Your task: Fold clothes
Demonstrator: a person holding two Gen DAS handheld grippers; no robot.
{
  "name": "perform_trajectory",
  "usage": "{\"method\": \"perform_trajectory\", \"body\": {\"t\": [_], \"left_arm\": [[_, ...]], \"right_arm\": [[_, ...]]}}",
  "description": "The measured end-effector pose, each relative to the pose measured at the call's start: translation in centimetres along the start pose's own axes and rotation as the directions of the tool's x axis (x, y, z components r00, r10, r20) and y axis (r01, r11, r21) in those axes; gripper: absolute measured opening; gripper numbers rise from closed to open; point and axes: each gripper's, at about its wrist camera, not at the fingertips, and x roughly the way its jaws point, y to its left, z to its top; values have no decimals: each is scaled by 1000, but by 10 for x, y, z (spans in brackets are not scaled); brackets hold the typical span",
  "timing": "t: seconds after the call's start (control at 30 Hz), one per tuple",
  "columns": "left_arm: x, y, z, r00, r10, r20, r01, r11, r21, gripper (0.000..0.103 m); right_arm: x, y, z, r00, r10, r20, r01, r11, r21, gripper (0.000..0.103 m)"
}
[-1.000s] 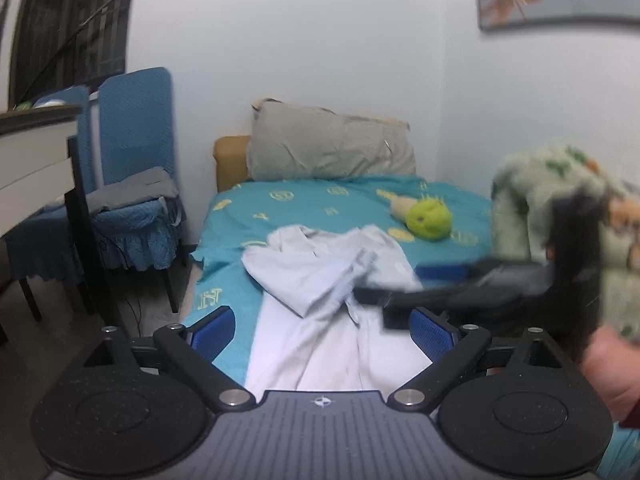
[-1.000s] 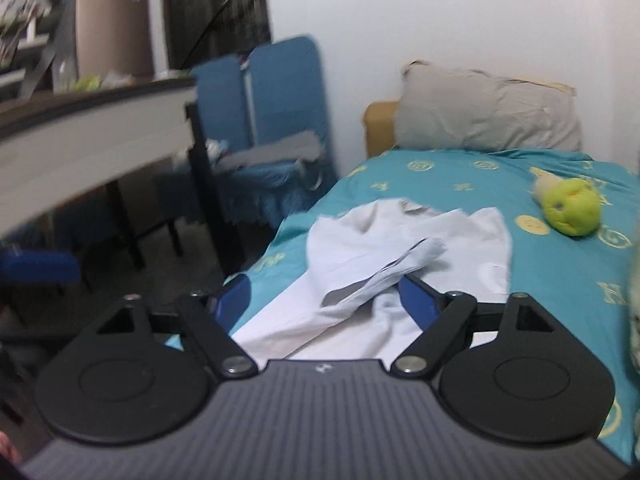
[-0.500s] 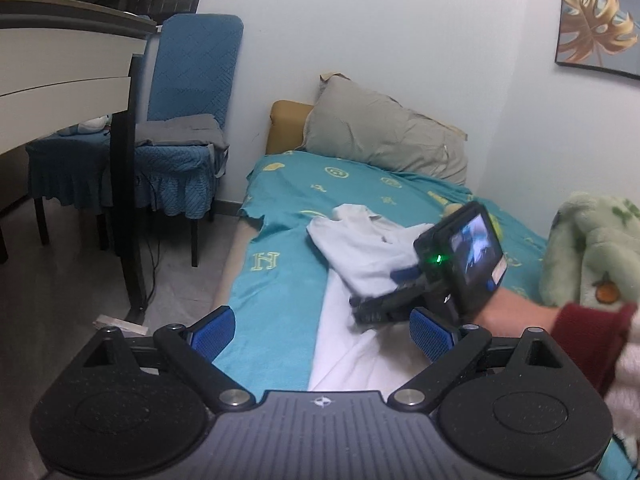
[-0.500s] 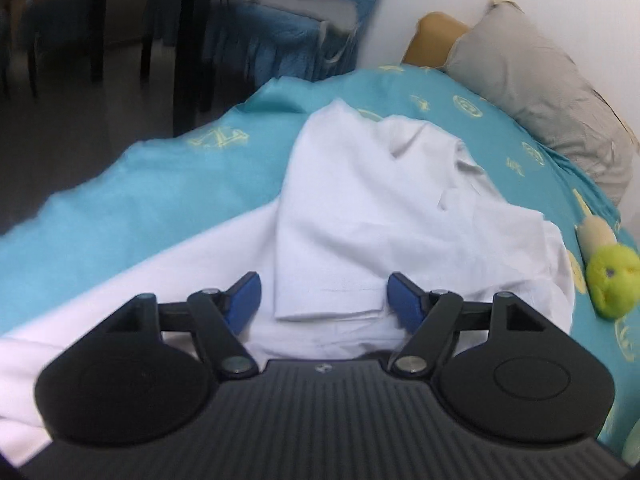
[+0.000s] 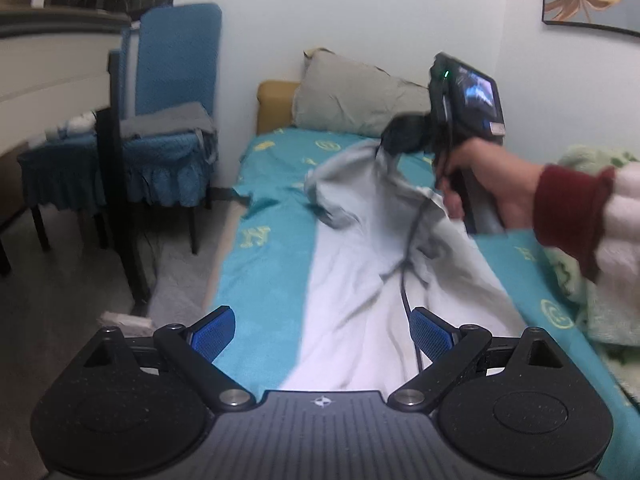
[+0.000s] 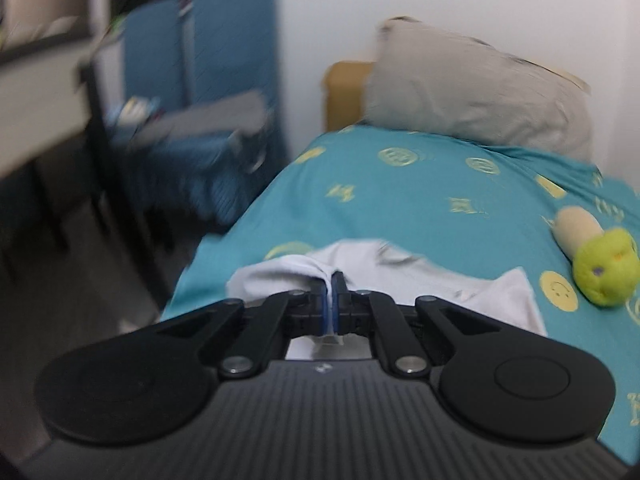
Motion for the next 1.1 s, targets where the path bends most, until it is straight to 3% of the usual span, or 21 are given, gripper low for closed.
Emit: {"method": "perform_trajectory", "body": {"t": [0.13,0.27,0.33,0.4,0.53,0.57,0.6,0.63,0.67,0.9,1.1], "left_arm": [[2,-9,-4,1000,-30,-6,30,999,11,96],[11,-15,-9,1000,-9,-30,10,999,36,96],[17,-14,-9,999,-4,-37,6,999,33,96],[23,-13,-9,999,0,-44,1,1000,31,96],[32,-11,-7,998,12,-55,-10,999,33,96],[31,-12,-7,999,16,-49,-14,999,40,96],[31,-13,-6,999,20,-43,-18,999,47,96],[29,-14,-6,999,21,-36,-19,998,53,96],[28,-16,-5,999,22,-28,-20,998,59,96],[4,-30,-4,1000,4,31,-6,997,82,96],[-23,-42,-4,996,-17,83,9,995,96,96]], "right_arm": [[30,-56,0,996,-88,-23,91,973,214,5],[70,-98,-38,977,-158,-144,199,920,336,5],[79,-111,-60,979,-143,-148,190,904,383,5],[76,-113,-70,989,-122,-85,146,911,387,6],[70,-111,-64,990,-114,-83,136,919,370,11],[64,-108,-59,990,-111,-87,135,924,357,20],[58,-105,-55,990,-105,-90,130,930,345,49],[49,-102,-53,993,-91,-78,113,933,341,83],[35,-98,-50,996,-78,-49,90,936,341,92],[-91,-59,-41,999,-40,22,33,971,238,90],[-228,-32,-69,998,3,66,-18,973,229,90]]}}
